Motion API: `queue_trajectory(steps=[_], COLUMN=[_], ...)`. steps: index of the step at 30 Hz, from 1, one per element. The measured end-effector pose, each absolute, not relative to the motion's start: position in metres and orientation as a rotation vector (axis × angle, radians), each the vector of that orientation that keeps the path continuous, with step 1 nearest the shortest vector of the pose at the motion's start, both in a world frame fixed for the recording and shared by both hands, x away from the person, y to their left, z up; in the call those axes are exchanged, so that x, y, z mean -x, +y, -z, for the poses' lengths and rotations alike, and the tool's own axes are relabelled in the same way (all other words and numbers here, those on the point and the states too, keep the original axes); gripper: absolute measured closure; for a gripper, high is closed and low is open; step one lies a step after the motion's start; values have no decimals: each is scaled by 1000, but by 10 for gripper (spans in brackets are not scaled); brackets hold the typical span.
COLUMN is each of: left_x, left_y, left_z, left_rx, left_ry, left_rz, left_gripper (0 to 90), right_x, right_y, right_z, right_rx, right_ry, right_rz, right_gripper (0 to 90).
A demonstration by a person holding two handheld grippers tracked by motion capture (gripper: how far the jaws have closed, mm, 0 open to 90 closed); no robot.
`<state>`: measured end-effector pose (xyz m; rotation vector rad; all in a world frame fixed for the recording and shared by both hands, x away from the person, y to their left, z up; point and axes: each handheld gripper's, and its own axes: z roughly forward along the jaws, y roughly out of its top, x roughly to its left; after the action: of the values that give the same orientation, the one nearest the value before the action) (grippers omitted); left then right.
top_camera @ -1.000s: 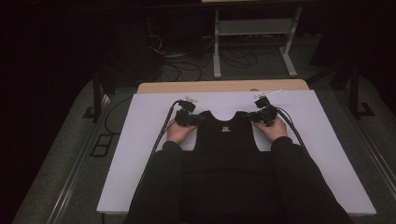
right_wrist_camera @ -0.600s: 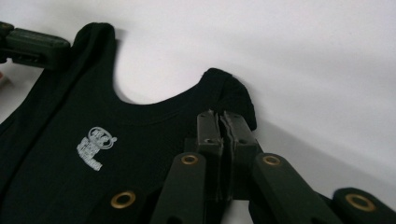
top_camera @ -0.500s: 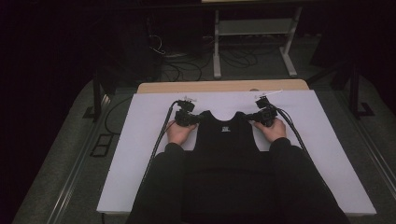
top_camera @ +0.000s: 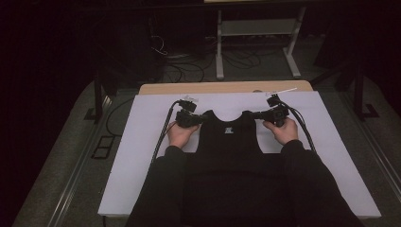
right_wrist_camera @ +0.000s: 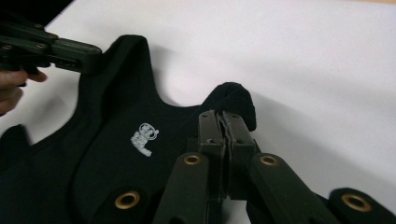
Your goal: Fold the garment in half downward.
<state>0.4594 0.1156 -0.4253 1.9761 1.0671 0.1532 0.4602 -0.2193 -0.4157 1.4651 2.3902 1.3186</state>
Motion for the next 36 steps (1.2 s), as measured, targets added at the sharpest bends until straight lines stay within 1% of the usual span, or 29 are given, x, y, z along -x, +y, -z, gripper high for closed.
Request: queue_trajectory(steps=[6,17,23,36], left_x=[-448,-420,-400,-372], left_y=[122,129,135,150], left_z=[417,398,385,384], left_rx=[-1989,-1931,-1910,-1892], left_ry=[1040,978,932,919], left_rz=[-155,-154,-168,-176], left_gripper=[869,869,869,869], right_x=[-446,-419,-402,-375], right_y=[-226,-228,-225,-226], right_z=[405,383,378,373], right_rx=[-1428,-1333,-1308,-1276], right_ry=[2394,2389,2392,2398], right_rz=[-1345,-1428,-1462,-1519], right_gripper=[867,866,866,866])
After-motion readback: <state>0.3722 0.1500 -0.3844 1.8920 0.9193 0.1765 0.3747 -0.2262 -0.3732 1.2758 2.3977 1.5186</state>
